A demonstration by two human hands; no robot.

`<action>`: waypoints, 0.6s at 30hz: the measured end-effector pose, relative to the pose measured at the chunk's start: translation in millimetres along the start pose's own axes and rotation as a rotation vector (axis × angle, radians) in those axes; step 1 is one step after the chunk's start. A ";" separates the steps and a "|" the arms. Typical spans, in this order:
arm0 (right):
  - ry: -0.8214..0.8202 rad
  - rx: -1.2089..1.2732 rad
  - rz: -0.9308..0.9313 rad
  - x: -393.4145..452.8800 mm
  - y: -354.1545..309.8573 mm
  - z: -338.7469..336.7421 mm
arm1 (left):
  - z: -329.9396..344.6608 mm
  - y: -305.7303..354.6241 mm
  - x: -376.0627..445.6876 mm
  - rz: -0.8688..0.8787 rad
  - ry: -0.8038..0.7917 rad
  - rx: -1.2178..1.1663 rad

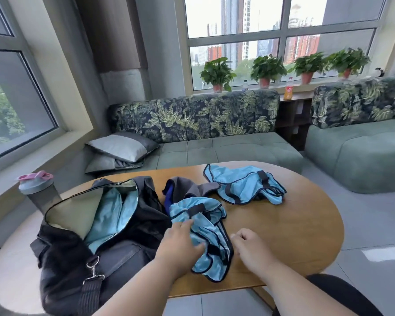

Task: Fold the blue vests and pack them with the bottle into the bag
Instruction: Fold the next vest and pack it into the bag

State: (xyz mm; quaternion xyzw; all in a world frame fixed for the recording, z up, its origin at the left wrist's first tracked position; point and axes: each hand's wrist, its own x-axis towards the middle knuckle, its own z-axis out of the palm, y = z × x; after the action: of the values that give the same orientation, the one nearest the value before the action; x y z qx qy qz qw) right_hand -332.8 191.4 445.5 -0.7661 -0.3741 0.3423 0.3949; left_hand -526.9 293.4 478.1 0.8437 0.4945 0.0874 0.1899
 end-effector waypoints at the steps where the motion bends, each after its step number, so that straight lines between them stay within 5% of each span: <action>1: -0.024 -0.022 0.001 0.7 1.4 0.3 | 11.6 -2.5 0.1 -0.027 -0.046 0.088; 3: -0.079 -0.077 -0.003 0.0 1.4 1.9 | 25.0 -9.5 0.4 -0.030 -0.020 0.173; 7: -0.189 -0.299 -0.029 -4.5 -2.0 4.9 | 18.9 -7.5 -4.1 -0.048 0.134 -0.025; 13: -0.155 -0.369 -0.083 1.1 -4.7 6.0 | 4.1 -2.3 -21.0 -0.086 0.092 -0.340; 18: -0.098 -0.389 -0.052 2.8 -5.7 5.8 | -0.6 -7.9 -18.9 -0.053 0.177 -0.305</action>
State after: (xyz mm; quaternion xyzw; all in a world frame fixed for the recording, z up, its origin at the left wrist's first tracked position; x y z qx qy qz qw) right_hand -337.9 198.2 447.1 -0.8003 -0.4717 0.2903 0.2297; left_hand -542.7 280.6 476.2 0.7808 0.5124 0.2302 0.2735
